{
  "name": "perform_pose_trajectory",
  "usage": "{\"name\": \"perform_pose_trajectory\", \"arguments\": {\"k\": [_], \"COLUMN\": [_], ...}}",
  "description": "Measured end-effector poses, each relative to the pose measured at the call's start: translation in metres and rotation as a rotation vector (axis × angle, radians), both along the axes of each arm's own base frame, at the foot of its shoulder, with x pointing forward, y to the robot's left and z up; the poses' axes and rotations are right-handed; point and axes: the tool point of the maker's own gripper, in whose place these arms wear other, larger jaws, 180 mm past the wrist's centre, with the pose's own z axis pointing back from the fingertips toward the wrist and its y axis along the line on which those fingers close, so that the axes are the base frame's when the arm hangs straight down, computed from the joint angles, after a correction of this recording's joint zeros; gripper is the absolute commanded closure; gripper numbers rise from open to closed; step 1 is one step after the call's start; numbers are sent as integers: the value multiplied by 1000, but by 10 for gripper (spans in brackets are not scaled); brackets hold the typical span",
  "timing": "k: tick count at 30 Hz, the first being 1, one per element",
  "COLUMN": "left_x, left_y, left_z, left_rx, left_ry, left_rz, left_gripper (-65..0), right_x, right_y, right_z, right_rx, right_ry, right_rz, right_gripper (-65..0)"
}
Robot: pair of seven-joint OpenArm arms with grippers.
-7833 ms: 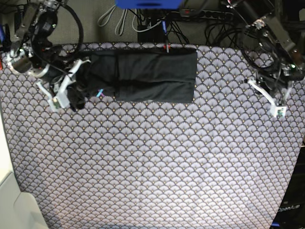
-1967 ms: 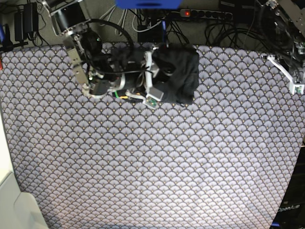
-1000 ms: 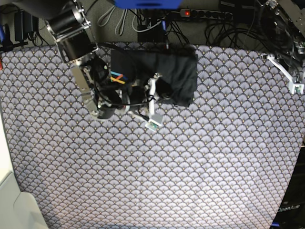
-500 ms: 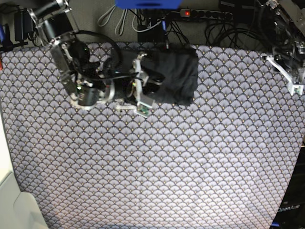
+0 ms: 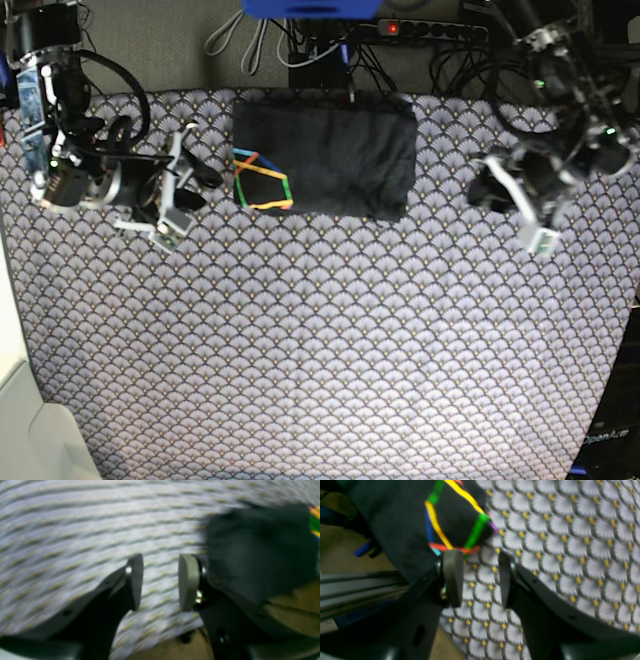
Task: Fold the T-shirt properly
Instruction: 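Open the right gripper and move the left gripper to the bundle's edge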
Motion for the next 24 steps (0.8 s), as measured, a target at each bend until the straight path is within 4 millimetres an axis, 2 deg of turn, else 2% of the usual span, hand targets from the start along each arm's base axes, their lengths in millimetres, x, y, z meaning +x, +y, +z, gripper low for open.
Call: {"name": "perform_pose_trajectory", "arguments": {"k": [3, 5, 7, 10, 13, 15, 24], "left_x": [6, -1, -9, -6, -7, -9, -14], "left_y": [-34, -45, -60, -79, -84, -82, -83], "left_z": [-16, -30, -40, -35, -35, -35, -38], "left_rx": [-83, -109, -142, -263, -321, -320, -330], "left_ry": [34, 89, 120, 99, 104, 108, 119], "left_rz": [-56, -77, -116, -136, -137, -134, -130], "left_gripper": [-238, -243, -277, -372, -469, -493, -495], "right_x": [-6, -9, -13, -15, -15, -15, -14], "right_y": [-12, -14, -16, -21, -20, -20, -20], "right_z": [-4, -6, -8, -10, -9, -10, -9], "right_rx": [-20, -21, -18, -33, -30, -31, -27], "right_ry": [16, 26, 34, 43, 40, 41, 39], "right_rz": [-20, -26, -33, -36, -37, -36, -37], "right_gripper": [-245, -245, -245, -245, -244, -244, -242]}}
